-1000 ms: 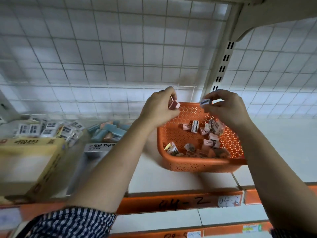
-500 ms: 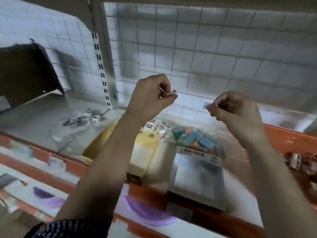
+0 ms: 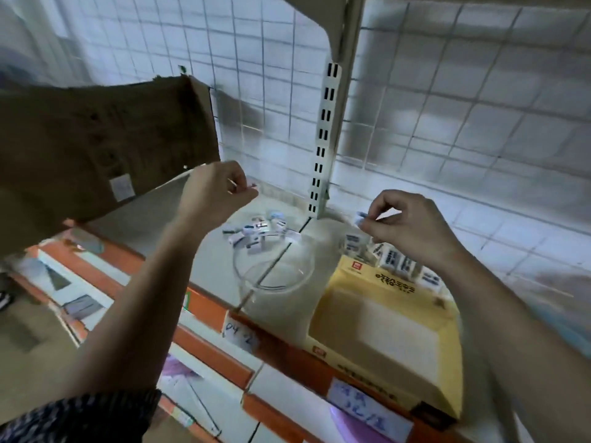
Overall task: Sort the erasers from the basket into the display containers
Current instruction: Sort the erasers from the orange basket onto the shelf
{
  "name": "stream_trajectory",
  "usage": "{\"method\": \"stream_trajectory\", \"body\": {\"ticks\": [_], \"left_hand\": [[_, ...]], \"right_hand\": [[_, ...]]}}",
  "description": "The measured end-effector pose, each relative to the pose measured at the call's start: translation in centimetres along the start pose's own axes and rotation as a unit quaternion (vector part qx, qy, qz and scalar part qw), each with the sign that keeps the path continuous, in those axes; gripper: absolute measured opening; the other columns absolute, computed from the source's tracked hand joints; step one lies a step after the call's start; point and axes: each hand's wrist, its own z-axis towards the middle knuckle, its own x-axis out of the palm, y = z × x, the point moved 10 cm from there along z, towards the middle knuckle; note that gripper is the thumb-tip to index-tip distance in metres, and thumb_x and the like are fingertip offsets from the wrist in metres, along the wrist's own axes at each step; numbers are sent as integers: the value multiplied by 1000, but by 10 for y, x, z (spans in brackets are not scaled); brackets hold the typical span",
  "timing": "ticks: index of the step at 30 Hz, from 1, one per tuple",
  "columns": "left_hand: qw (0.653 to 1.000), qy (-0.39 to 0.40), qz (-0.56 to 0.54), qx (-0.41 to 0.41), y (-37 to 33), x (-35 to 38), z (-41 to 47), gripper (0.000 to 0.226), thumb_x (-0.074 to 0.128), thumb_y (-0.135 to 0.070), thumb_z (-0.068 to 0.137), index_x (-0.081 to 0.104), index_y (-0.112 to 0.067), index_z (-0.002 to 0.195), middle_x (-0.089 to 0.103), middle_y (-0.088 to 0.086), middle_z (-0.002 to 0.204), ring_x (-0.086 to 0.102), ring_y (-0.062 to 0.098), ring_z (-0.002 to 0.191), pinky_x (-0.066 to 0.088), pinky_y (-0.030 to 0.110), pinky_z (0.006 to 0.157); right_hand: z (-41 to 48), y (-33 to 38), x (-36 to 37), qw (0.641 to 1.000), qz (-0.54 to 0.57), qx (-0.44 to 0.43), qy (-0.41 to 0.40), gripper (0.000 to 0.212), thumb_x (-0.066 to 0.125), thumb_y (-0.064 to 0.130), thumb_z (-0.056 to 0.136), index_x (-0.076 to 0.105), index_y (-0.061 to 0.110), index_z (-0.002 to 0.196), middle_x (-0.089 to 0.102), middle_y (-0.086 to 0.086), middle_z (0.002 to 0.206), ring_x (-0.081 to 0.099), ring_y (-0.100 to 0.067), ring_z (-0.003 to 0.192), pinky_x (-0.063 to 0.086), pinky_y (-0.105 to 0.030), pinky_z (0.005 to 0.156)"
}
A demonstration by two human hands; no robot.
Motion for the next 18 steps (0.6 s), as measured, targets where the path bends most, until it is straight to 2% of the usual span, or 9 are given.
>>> {"method": "stream_trajectory", "body": {"ticks": [2,3,7,10,13,18], "left_hand": [[999,17,21,-25,41,14,0,24,77,-33,78,60,-19,68,67,0,72,64,15,67,49,31,60],[999,27,23,-34,55,21,-2,25,77,-33,78,59,-20,67,66,0,72,64,17,67,47,30,59],[998,45,-20,-39,76,45,-11,23,80,-26,77,62,-16,68,66,-6,71,61,8,68,40,17,60],[996,50,-51,-50,85,59,-16,21,81,-25,76,63,-18,69,68,-7,73,63,6,73,36,6,63],[995,44,-74,-43,93,60,-16,20,77,-30,79,66,-16,70,69,-4,74,64,10,73,38,10,64],[997,-40,-58,-9,99,32,-17,23,62,-31,86,64,-13,72,65,-5,72,58,6,69,38,20,62]], "right_hand": [[12,-1,18,1000,-15,3,11,19,78,23,81,62,13,77,70,5,79,70,-9,64,47,-20,56],[17,-3,25,1000,-20,5,15,19,78,23,80,62,13,77,70,5,77,70,-10,64,46,-18,55],[37,-10,48,999,-32,12,31,18,79,24,79,64,15,76,71,4,79,69,-12,66,41,-13,51],[54,-11,63,998,-38,17,42,15,80,20,78,67,14,77,70,3,79,64,-9,62,42,-13,52],[70,-5,82,997,-55,4,61,14,80,19,77,68,13,77,70,3,79,61,-3,61,45,-13,58],[92,7,127,992,-51,-25,109,15,81,20,76,68,14,76,68,7,74,62,-7,67,48,-23,65]]}}
